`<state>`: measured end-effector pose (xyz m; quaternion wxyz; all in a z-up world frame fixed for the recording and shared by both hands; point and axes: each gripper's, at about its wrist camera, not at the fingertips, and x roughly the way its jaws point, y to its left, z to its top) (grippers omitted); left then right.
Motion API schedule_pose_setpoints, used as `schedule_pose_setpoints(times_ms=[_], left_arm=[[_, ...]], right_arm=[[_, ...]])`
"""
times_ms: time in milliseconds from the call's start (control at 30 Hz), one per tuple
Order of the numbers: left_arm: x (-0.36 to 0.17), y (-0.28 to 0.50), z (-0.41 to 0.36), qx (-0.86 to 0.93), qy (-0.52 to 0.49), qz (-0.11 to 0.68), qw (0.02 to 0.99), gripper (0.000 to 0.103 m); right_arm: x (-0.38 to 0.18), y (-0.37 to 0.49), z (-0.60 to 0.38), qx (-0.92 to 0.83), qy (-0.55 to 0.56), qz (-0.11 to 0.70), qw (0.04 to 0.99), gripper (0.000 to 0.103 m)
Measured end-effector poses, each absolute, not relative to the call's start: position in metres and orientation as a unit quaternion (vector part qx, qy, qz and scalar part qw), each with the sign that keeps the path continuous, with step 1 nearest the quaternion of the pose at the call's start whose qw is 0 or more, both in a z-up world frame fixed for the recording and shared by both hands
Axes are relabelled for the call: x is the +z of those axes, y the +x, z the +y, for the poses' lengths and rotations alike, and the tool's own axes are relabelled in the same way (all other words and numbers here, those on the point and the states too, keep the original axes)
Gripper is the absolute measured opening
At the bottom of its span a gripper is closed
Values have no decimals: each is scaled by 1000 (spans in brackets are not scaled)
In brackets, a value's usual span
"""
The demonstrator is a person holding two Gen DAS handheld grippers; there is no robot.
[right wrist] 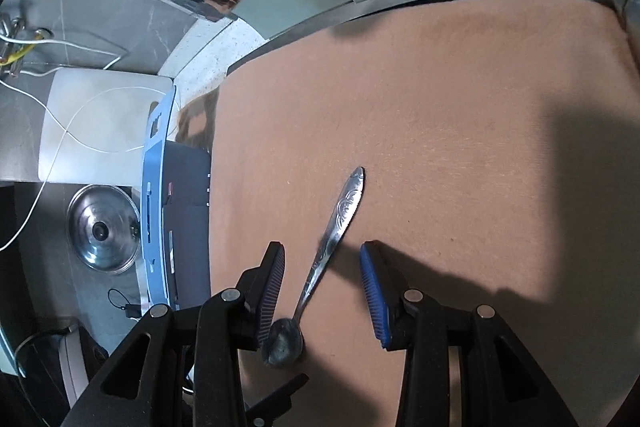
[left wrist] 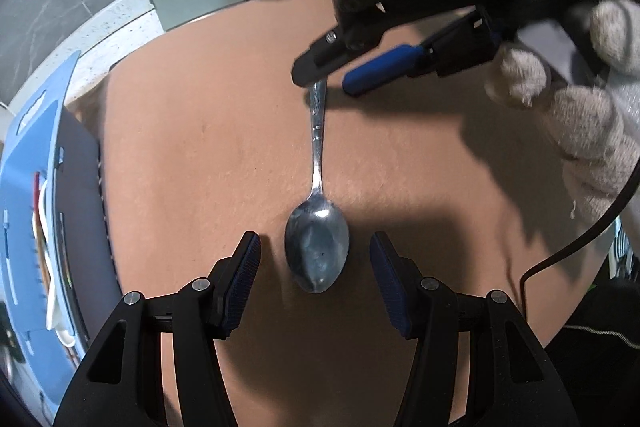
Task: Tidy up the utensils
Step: 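Grasp the steel spoon bowl with the left tool while the right tool grips its handle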
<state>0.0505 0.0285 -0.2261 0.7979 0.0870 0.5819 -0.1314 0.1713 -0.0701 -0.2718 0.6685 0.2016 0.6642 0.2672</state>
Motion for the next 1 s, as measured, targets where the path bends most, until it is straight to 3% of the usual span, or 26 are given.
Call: schedule_pose_setpoints(times_ms=[367, 667, 800, 933, 1000], left_arm=[[-236, 64, 31, -125, 86, 587, 795, 57], [-234, 87, 23, -124, 70, 581, 802, 56], [-235, 90, 18, -134, 82, 576, 802, 49], [-232, 88, 11, -149, 90, 572, 802, 28], [-231, 86, 9, -152, 95, 569, 803, 23]], right_arm=[[-271, 178, -61, 252, 190, 672, 670, 35], [-275, 182, -63, 235, 192, 682, 665, 22], [-274, 182, -61, 231, 182, 683, 669, 20], [-271, 181, -55, 227, 159, 681, 678, 18], [-271, 181, -56, 224, 153, 680, 681, 11]])
